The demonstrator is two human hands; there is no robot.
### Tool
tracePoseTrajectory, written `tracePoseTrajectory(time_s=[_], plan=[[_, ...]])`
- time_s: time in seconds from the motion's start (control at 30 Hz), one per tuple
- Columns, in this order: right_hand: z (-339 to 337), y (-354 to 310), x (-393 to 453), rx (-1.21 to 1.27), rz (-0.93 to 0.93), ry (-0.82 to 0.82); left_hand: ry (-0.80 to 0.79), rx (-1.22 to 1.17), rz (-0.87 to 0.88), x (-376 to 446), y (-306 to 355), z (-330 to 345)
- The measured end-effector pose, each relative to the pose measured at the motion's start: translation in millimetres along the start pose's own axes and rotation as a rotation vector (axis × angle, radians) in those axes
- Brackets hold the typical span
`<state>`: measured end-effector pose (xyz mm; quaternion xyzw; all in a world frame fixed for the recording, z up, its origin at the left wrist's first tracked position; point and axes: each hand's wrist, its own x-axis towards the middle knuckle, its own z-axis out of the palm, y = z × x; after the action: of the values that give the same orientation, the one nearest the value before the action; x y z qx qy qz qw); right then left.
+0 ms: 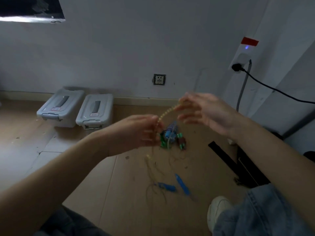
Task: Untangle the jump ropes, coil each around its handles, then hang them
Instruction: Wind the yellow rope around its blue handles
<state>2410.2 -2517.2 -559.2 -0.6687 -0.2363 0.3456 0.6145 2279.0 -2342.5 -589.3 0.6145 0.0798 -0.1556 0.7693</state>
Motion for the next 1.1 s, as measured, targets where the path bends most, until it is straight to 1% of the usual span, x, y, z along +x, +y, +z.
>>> tracePoseTrajectory(time_s=[0.07, 0.1, 0.13, 0.17, 0.2, 0.3, 0.37, 0.43, 0.5, 0.53, 0.6, 0.63, 0.67, 0.7, 0.73, 0.77, 0.83, 0.87, 0.9, 0.93, 0.97, 1.0, 1.03, 1.07, 1.1], plan=[[5.4, 15.4, -6.0, -0.355, 0.198, -0.278, 0.046, -0.184, 0.129, -0.8, 14.9, 3.3], [13.7, 23.5, -10.0, -0.456, 0.246, -0.422, 0.044, -0.314, 0.17, -2.2, 23.0, 3.9], [23.7, 31.5, -13.1, -0.491, 0.244, -0.543, 0.036, -0.428, 0.204, -4.0, 30.1, 3.6], [33.5, 37.7, -15.1, -0.476, 0.216, -0.617, 0.038, -0.505, 0.231, -5.3, 35.1, 3.5], [41.4, 41.7, -16.2, -0.435, 0.181, -0.636, 0.05, -0.546, 0.252, -6.1, 38.3, 3.4], [55.4, 40.0, -13.8, -0.364, 0.053, -0.548, 0.102, -0.619, 0.294, -6.0, 37.7, 3.6], [59.5, 35.6, -10.8, -0.383, -0.02, -0.513, 0.13, -0.555, 0.282, -5.7, 31.1, -0.3], [58.3, 29.4, -6.5, -0.272, -0.066, -0.438, 0.139, -0.341, 0.217, -4.8, 21.8, -4.5], [51.0, 17.3, -1.3, -0.029, -0.095, -0.302, 0.113, -0.147, 0.095, -4.9, 8.5, -4.2], [44.5, 10.5, 1.3, 0.12, -0.098, -0.229, 0.075, -0.067, 0.005, -5.2, 1.4, -3.1], [30.1, -0.5, 3.8, 0.387, -0.08, -0.063, -0.069, 0.199, -0.155, -7.6, -11.2, 3.3], [22.7, -3.0, 3.4, 0.459, -0.072, 0.004, -0.131, 0.317, -0.195, -9.1, -13.6, 6.1], [16.9, -3.4, 2.6, 0.48, -0.062, 0.031, -0.151, 0.363, -0.191, -10.2, -12.1, 8.2], [12.9, -2.6, 0.1, 0.45, -0.039, 0.013, -0.134, 0.307, -0.153, -10.9, -5.8, 8.9], [11.4, 0.2, -2.9, 0.379, 0.002, -0.058, -0.102, 0.151, -0.096, -11.8, 4.3, 8.9], [12.4, 5.5, -6.5, 0.285, 0.06, -0.16, -0.096, -0.042, -0.009, -13.1, 15.5, 7.5], [23.3, 17.1, -14.7, 0.073, 0.16, -0.423, -0.135, -0.412, 0.17, -14.8, 36.7, 3.4], [31.6, 22.5, -18.5, -0.032, 0.162, -0.545, -0.138, -0.524, 0.231, -14.8, 42.8, 3.6], [39.2, 27.0, -20.9, -0.125, 0.128, -0.628, -0.098, -0.556, 0.258, -12.4, 44.7, 3.5], [45.2, 28.7, -22.3, -0.193, 0.072, -0.651, -0.012, -0.505, 0.261, -9.7, 42.9, 3.3], [49.0, 28.1, -22.1, -0.228, 0.016, -0.619, 0.102, -0.392, 0.246, -6.8, 37.6, 2.9], [50.1, 25.4, -20.5, -0.227, -0.022, -0.542, 0.204, -0.268, 0.22, -4.9, 30.4, 2.5], [49.1, 20.6, -19.2, -0.186, -0.039, -0.438, 0.24, -0.182, 0.176, -4.1, 21.9, 1.0], [46.6, 14.9, -17.1, -0.121, -0.05, -0.34, 0.187, -0.148, 0.115, -4.7, 13.8, 0.1], [42.4, 9.3, -15.1, -0.06, -0.066, -0.254, 0.084, -0.136, 0.043, -6.5, 6.3, -0.1]])
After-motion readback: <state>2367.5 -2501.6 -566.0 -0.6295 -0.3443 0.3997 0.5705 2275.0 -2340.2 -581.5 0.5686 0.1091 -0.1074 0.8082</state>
